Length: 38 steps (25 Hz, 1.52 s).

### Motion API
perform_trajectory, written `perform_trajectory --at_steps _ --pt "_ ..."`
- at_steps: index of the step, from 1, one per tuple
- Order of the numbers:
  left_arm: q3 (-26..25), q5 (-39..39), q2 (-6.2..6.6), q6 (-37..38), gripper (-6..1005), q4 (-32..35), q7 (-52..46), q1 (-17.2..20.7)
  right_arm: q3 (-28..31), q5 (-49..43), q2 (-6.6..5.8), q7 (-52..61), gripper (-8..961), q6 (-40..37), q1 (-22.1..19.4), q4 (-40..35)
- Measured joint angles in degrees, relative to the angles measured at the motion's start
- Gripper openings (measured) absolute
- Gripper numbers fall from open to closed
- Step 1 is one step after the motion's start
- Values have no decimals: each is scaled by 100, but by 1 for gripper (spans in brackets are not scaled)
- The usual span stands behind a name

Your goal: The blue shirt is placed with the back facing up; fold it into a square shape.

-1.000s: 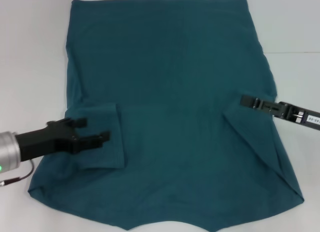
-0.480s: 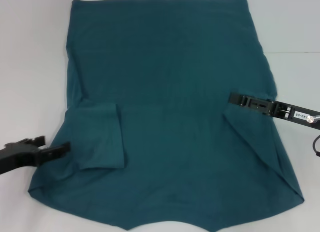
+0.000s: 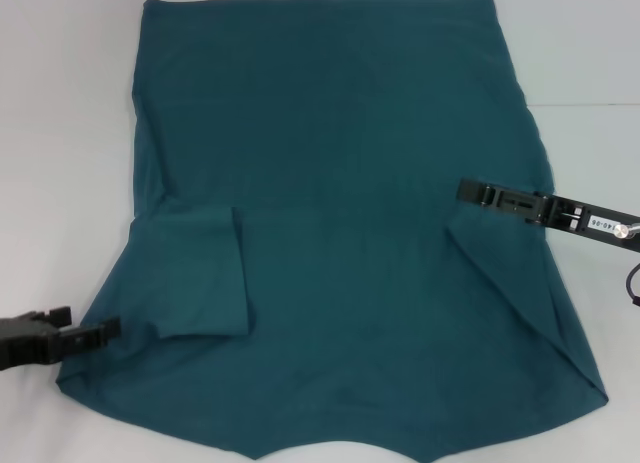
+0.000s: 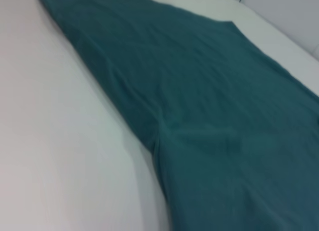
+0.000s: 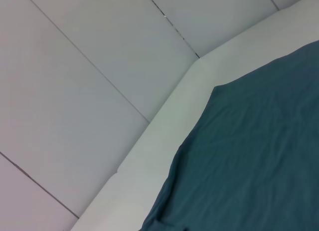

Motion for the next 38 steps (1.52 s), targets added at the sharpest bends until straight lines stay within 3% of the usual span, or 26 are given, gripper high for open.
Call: perform_trajectory --at_steps 9,22,38 --pt "6 285 44 282 936 80 -135 -61 27 -2 -14 2 906 -42 -4 5" --pt "-3 611 153 1362 936 386 -194 -153 45 -3 -23 2 906 -42 -21 -11" --pt "-11 1025 197 1420 937 527 -271 -174 53 -3 -23 2 906 -42 -57 -10"
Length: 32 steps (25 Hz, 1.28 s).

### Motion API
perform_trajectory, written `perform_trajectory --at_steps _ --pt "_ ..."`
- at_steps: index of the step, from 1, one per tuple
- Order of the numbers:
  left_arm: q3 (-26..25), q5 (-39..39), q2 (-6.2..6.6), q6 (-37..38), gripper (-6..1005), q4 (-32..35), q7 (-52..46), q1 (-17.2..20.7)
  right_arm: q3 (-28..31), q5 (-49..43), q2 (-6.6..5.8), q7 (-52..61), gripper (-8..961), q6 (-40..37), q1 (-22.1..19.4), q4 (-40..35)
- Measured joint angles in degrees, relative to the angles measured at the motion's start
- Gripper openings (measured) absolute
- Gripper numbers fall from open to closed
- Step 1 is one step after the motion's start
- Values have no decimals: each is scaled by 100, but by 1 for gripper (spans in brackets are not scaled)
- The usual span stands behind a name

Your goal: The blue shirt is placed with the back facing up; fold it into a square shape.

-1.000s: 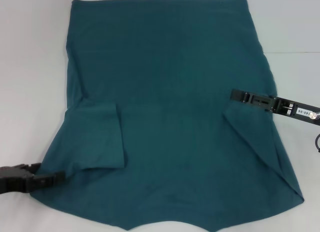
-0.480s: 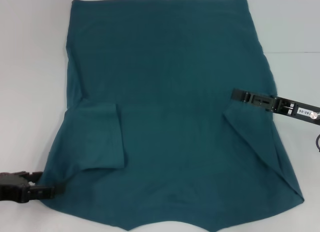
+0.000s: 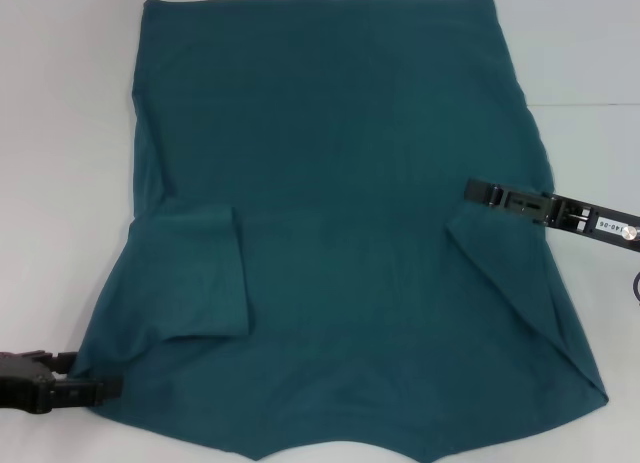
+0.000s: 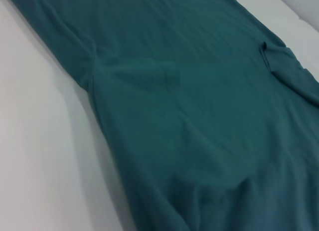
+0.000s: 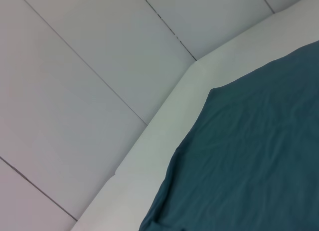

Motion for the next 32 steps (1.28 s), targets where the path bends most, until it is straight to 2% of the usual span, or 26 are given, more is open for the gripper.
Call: perform_trajectory --at_steps 25,32 --pt "-85 144 17 -52 937 72 1 11 0 0 0 61 905 42 22 -37" --pt "-64 178 17 -286 924 72 -52 -3 20 7 -5 61 905 44 27 -37"
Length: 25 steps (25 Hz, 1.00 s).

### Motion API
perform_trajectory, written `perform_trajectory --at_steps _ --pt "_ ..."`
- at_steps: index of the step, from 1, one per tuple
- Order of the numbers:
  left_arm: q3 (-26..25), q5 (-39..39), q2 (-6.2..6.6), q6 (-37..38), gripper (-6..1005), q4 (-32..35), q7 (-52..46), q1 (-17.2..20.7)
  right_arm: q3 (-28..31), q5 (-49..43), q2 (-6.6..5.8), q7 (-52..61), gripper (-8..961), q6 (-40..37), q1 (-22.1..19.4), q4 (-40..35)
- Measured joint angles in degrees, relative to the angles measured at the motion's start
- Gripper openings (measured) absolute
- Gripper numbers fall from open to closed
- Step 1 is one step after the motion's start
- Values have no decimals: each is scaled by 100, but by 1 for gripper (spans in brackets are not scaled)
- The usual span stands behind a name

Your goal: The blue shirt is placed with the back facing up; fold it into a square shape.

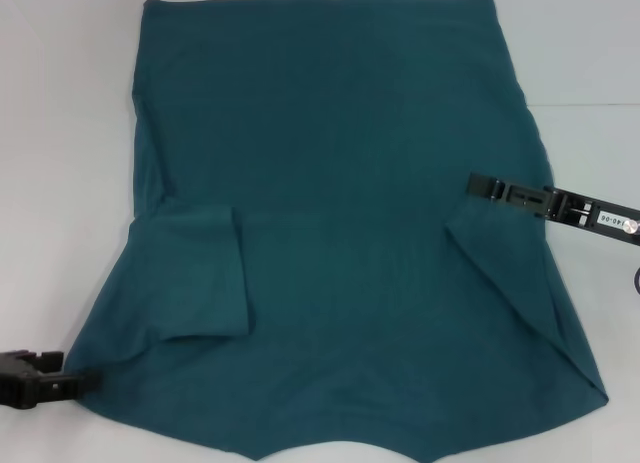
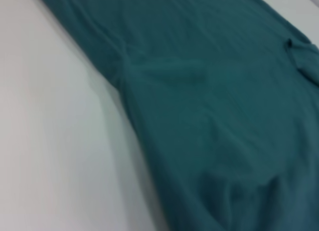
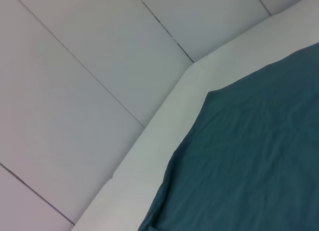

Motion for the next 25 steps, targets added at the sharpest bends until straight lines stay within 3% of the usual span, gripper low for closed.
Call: perform_trajectory --at_steps 5,13,24,25 --pt "18 233 13 -57 730 -13 -113 -75 62 3 -3 0 903 0 -4 0" --pt "36 254 8 -50 499 -4 -128 -97 69 11 -4 0 899 -7 -15 0" --pt "37 254 18 -7 50 0 -133 -116 68 11 -6 0 898 0 -23 0" --pt "38 247 18 7 43 0 -140 -116 68 11 -10 0 898 0 -24 0"
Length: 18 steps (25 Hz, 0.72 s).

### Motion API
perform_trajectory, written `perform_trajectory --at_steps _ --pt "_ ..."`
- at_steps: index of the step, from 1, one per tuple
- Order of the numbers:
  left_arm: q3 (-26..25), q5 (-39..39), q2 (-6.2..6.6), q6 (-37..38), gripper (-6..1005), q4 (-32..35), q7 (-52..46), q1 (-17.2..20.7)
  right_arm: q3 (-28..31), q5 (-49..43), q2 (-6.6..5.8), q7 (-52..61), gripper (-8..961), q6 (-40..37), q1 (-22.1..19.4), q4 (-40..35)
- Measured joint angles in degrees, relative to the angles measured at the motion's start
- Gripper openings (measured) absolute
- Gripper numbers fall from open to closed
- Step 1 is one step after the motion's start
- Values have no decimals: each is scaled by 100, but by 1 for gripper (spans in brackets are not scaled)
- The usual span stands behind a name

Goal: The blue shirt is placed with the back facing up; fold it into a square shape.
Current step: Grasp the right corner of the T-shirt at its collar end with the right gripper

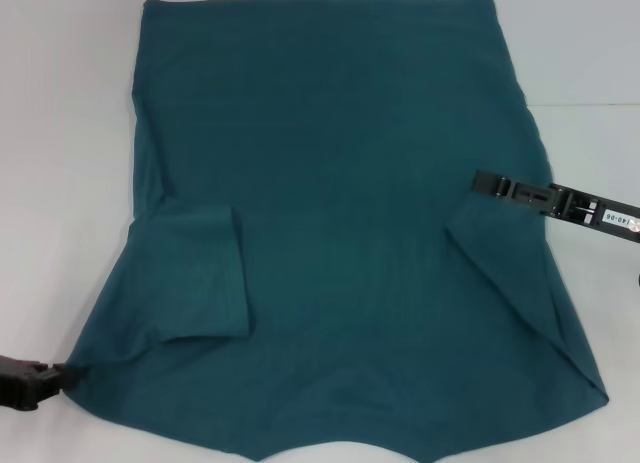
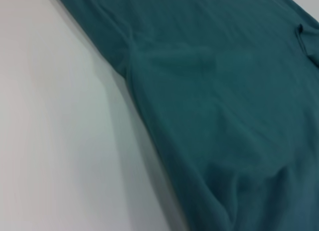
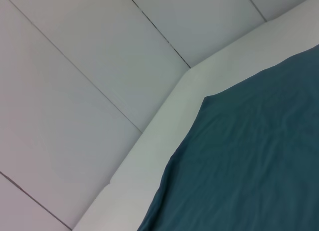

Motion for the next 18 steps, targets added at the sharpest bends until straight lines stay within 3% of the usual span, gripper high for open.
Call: perform_trajectory --at_steps 7,15,18 --pt "-76 -62 -10 75 6 0 -96 -56 -60 -302 -130 211 898 -5 -24 0" --pt "-195 -459 -43 108 6 -23 -213 -11 -62 -910 -484 979 896 -128 -381 -157" --pt "-227 -524 -52 133 6 -29 -246 -10 -62 -1118 -561 1267 894 -269 -573 -334"
